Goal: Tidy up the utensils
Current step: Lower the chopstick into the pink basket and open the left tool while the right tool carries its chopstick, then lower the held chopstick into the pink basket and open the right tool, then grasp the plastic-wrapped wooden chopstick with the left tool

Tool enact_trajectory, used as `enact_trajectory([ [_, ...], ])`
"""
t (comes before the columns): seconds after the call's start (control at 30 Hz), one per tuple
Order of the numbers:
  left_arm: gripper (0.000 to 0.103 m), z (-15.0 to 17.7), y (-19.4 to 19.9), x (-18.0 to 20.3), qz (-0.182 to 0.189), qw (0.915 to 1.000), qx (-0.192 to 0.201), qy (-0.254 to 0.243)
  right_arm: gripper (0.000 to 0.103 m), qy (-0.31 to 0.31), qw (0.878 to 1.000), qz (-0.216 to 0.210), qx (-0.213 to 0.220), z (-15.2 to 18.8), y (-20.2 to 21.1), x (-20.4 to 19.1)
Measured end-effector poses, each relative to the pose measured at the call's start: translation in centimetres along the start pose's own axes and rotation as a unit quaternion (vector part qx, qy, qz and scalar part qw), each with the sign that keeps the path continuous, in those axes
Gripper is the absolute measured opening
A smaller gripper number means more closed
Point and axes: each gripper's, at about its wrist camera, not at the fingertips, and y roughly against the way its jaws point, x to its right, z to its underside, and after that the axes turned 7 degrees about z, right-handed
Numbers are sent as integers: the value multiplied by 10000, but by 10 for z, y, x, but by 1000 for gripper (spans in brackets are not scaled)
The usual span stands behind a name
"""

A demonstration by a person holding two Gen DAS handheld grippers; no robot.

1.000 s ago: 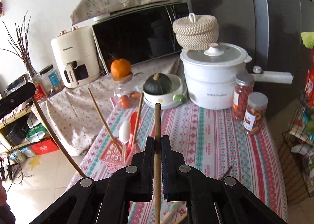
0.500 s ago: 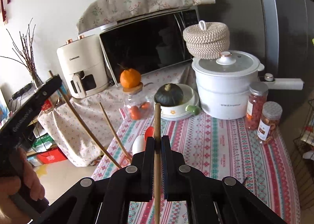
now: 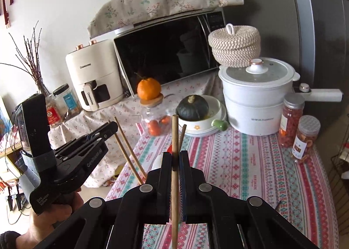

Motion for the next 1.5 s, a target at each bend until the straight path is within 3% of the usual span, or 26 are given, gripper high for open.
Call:
enact_trajectory([
  [0.1,27,0,6,-2,-11,9999,-119,85,5,-66,9999,-31,80,-2,0,1],
  [0.17,45,0,12,-2,-77,9996,-252,106,5,-128,9998,-61,172,-5,1,1],
  [0.37,58,14,28,-10,-358,9938,-1034,183,5,-343,9977,-150,563,-18,5,1],
  [0.7,60,54,30,-30,-435,9820,-1806,352,5,-423,9918,-232,1184,-26,-6,-11],
  [0.97,60,63,21,-37,-368,9767,-2076,400,5,-298,9951,-42,941,-11,-43,-16],
  [1.2,60,63,21,-39,-339,9768,-2077,405,7,-240,9982,-191,511,-2,-65,-23],
  [1.27,62,63,21,-38,-258,9762,-2115,415,14,-300,9984,-211,425,-2,-64,-20],
  [1.33,68,65,20,-36,-173,9750,-2170,441,31,-351,9983,-213,420,-4,-59,-17],
  [1.4,70,67,20,-33,-91,9745,-2194,465,42,-391,9983,-234,377,-6,-52,-11],
  [1.5,71,69,20,-28,36,9728,-2260,505,50,-410,9988,-157,204,-6,-43,0],
])
